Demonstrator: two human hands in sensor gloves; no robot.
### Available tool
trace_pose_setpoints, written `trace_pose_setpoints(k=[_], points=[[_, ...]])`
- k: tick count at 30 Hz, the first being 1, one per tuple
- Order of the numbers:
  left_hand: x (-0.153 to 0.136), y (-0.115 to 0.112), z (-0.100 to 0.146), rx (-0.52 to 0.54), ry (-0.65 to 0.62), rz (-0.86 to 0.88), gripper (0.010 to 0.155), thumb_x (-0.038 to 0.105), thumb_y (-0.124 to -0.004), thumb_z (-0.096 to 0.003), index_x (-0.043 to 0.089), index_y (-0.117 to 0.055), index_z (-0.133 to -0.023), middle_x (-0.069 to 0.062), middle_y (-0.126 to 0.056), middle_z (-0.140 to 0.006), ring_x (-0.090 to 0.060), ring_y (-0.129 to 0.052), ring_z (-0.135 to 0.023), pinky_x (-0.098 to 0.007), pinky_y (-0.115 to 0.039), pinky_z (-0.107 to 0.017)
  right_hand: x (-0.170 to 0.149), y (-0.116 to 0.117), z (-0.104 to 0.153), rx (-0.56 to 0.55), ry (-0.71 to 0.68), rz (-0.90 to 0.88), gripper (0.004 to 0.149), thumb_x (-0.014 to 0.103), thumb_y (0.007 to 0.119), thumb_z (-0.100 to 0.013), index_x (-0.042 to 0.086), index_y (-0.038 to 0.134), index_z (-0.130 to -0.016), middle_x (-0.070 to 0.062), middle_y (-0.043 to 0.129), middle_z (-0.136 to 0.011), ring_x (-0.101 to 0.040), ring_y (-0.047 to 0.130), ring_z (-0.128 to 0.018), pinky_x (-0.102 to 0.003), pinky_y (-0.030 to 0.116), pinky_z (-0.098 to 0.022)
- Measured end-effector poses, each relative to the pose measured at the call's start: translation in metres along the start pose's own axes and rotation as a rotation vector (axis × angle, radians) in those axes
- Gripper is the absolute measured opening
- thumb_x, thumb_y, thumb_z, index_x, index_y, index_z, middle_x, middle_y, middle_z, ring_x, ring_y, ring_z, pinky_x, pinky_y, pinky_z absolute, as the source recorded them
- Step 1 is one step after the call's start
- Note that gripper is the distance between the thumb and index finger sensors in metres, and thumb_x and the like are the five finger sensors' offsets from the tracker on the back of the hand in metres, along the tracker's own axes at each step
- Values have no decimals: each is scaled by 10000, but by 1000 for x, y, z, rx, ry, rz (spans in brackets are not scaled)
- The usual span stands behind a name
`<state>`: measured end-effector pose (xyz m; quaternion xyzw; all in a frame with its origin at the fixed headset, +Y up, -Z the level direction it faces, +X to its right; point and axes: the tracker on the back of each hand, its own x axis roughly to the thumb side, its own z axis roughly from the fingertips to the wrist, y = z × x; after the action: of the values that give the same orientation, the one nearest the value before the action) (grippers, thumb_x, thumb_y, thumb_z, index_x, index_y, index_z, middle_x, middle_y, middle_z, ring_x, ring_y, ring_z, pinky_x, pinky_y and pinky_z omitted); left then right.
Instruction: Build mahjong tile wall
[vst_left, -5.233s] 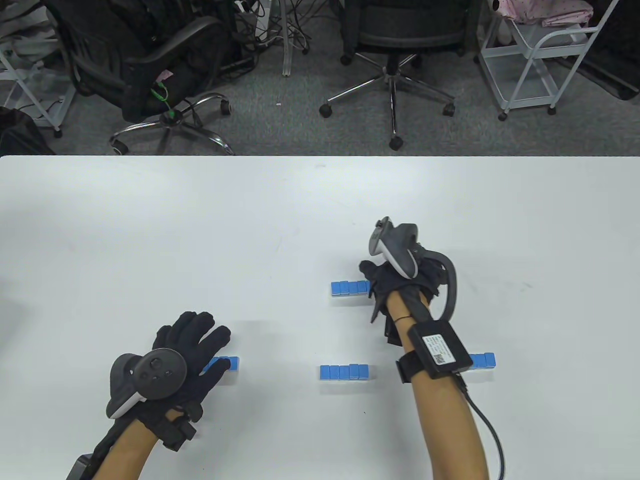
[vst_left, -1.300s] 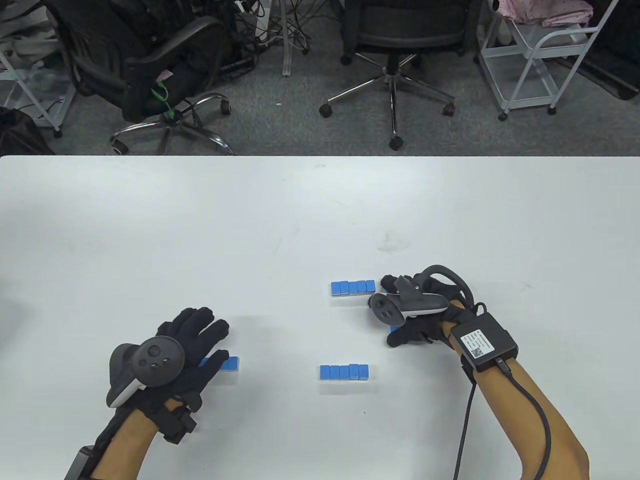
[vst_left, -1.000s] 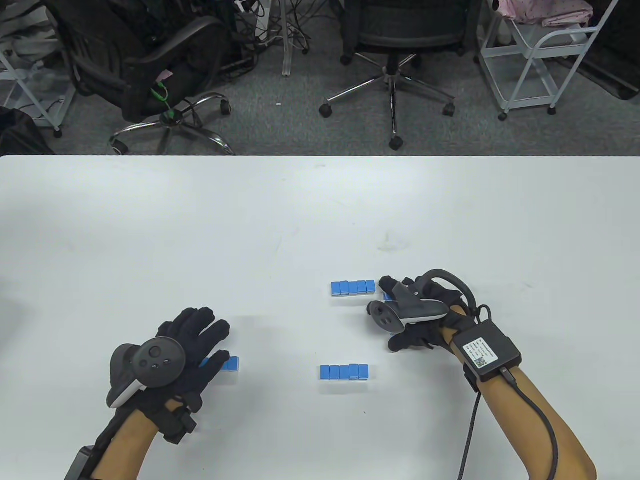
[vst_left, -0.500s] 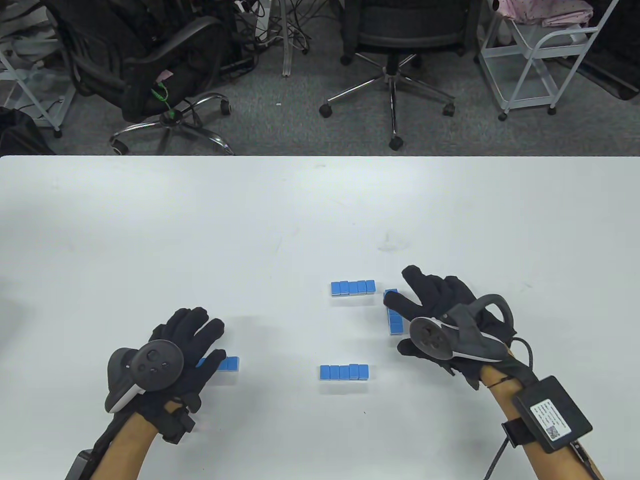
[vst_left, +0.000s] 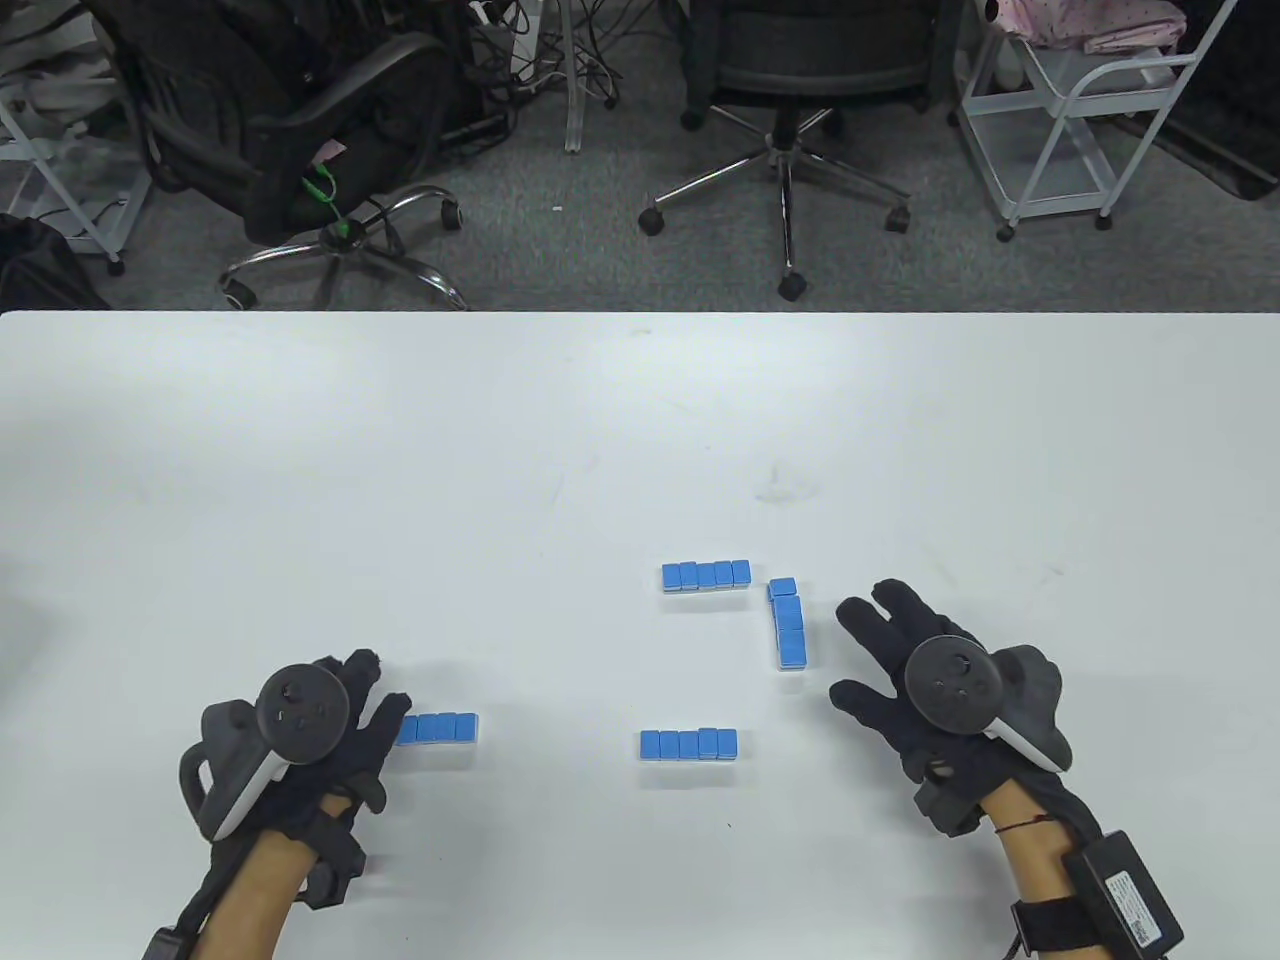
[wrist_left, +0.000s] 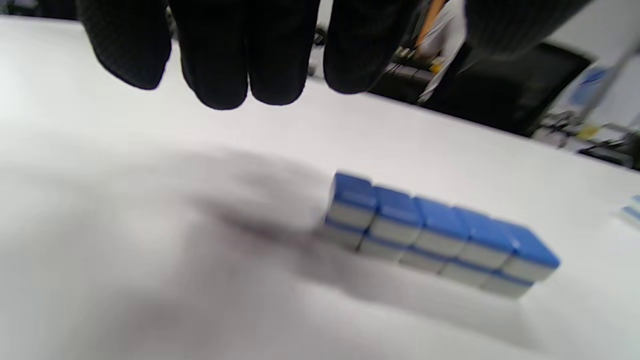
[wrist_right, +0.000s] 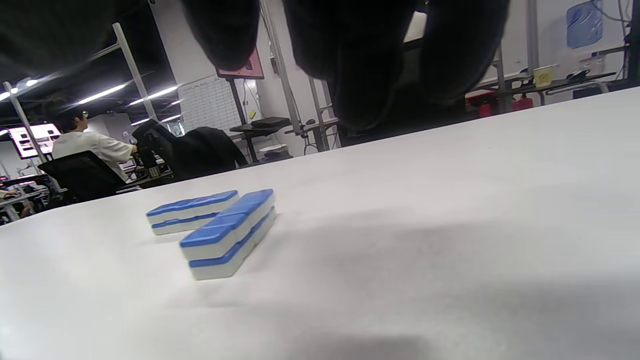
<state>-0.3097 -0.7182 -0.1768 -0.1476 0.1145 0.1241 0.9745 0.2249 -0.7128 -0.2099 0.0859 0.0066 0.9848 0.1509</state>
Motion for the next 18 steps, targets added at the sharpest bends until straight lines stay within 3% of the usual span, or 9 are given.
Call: trace_pose_setpoints(k=[4,10,18], points=[[-5,-21,-8,-193,130,192,828,750,-590,-444,325,-426,-1136,-97,-556,-1153,-435,-613,-1010,-648,-636,-692,-10,2,1,21,36,-36,744,634,698,-311,344,543,-978,-116,543,-1116,-342,786,-907,-626,637,-699],[14,-26,-8,-270,211,243,925,797,-603,-418,318,-287,-1144,-131,-393,-1172,-465,-462,-1035,-744,-589,-666,-17,-2,5,18,60,-58,734,626,697,-318,334,553,-976,-113,558,-1111,-337,794,-902,-623,642,-698],[46,-37,-9,-278,298,145,1002,812,-650,-398,270,-244,-1136,-203,-300,-1142,-522,-419,-1009,-755,-614,-647,-20,-2,6,18,73,-70,734,625,694,-320,329,553,-976,-114,568,-1106,-337,801,-895,-620,649,-692]])
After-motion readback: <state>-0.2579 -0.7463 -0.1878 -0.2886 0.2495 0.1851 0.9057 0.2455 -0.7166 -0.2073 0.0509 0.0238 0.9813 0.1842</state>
